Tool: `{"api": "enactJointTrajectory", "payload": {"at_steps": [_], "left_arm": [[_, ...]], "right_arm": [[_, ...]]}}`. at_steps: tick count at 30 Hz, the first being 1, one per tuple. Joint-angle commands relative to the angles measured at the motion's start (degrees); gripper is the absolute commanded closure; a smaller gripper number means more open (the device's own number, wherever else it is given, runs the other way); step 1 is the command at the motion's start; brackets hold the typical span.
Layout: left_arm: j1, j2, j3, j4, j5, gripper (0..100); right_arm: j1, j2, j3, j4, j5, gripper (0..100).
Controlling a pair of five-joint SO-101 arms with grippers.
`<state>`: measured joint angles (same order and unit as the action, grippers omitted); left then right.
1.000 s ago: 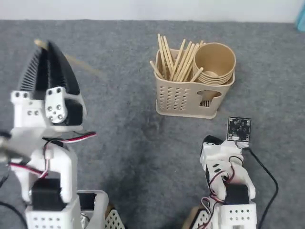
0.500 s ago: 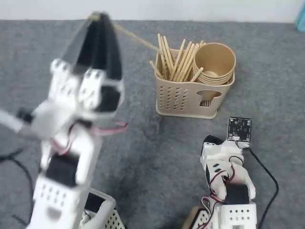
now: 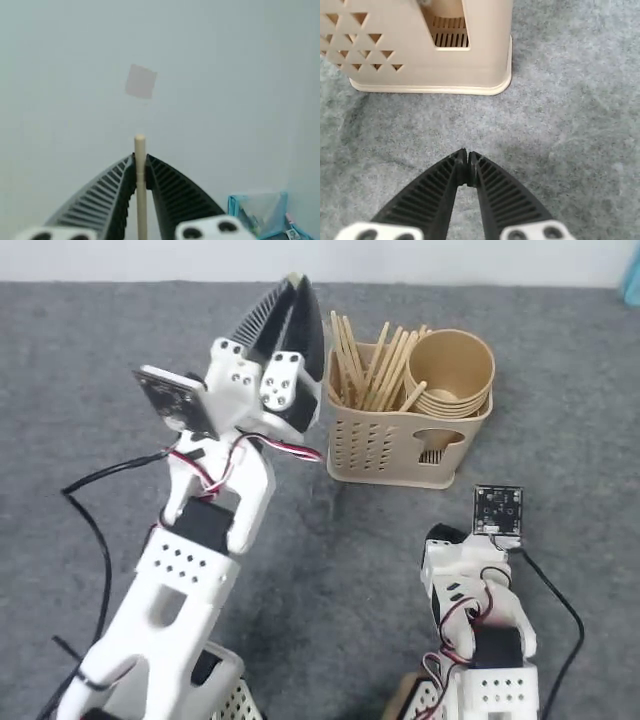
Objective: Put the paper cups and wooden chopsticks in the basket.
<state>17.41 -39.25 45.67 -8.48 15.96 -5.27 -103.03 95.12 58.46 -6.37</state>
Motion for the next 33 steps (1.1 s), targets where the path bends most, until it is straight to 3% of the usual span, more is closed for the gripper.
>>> {"api": "enactJointTrajectory", "payload": {"at_steps": [1,5,8,16,23,30,33], "left_arm": [[0.53,1.14,1.27,-2.64,0.53,99],[0.53,2.55,1.1,-2.64,0.53,98],[0.53,2.55,0.13,-0.62,0.62,92],[0.09,0.0,-7.78,19.96,0.79,76],[0.09,-14.51,-8.92,36.31,0.79,81],[0.09,-29.89,-8.66,48.97,0.79,100],[-0.18,-35.43,-8.66,54.77,0.88,99]], "right_arm": [[0.13,-0.92,0.7,-0.22,0.97,99.2],[0.22,-0.92,0.7,-0.22,0.97,99.2],[0.4,-0.92,0.7,-0.22,0.97,99.2],[0.4,-0.92,0.7,-0.31,1.05,99.2],[0.48,-0.92,0.7,-0.31,1.05,99.2],[0.57,-1.01,0.18,0.13,0.79,99.2],[0.57,-1.01,-0.7,0.84,0.7,99.2]]}}
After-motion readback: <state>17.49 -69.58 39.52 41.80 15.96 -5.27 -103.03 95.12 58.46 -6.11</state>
